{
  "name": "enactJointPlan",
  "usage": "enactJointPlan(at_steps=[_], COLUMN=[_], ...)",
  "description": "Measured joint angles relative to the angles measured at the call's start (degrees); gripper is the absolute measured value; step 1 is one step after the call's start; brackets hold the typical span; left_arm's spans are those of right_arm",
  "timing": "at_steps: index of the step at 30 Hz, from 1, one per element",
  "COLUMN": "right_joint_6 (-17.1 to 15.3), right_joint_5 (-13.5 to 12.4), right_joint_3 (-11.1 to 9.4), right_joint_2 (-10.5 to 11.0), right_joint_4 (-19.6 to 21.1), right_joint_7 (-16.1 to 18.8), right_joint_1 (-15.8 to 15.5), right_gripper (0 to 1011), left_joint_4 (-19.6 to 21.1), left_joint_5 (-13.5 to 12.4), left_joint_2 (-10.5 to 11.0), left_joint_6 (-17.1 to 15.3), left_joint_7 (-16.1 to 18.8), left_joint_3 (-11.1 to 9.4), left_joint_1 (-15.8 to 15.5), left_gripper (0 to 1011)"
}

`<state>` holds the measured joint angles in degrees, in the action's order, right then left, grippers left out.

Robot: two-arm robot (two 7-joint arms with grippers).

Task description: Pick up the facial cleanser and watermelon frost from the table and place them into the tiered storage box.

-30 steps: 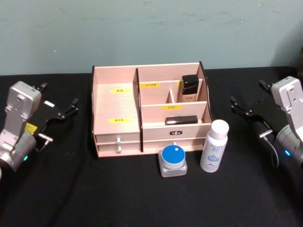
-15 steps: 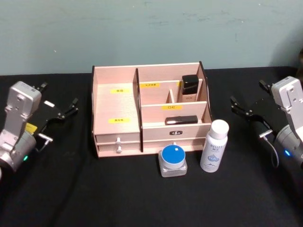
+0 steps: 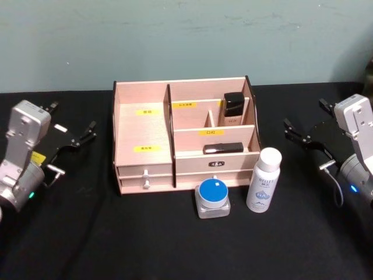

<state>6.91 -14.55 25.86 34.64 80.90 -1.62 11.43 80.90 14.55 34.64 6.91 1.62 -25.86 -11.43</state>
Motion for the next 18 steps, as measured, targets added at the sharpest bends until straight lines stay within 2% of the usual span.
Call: enactJointPlan(at_steps=[5,10,18], right_joint_6=[0.0,-0.15,-1.21], right_joint_5=[0.0,-1.03,-2.36], right_joint_3=[0.0,-1.34,-4.13], right_joint_2=[0.0,-0.2,2.23], right_joint_4=[0.0,0.45,6.63], right_joint_7=[0.0,1.68,3.86], right_joint_1=[0.0,-0.38,-2.87], right_gripper=[1002,1002,1002], left_joint_4=[0.0,0.0,0.0], left_joint_5=[0.0,0.0,0.0], left_joint_2=[0.0,0.0,0.0], left_joint_6=[0.0,0.0,0.0], left_joint_7=[0.0,0.0,0.0], left_joint_3=[0.0,0.0,0.0], left_joint_1=[0.0,0.0,0.0], left_gripper=[1001,1001,1001])
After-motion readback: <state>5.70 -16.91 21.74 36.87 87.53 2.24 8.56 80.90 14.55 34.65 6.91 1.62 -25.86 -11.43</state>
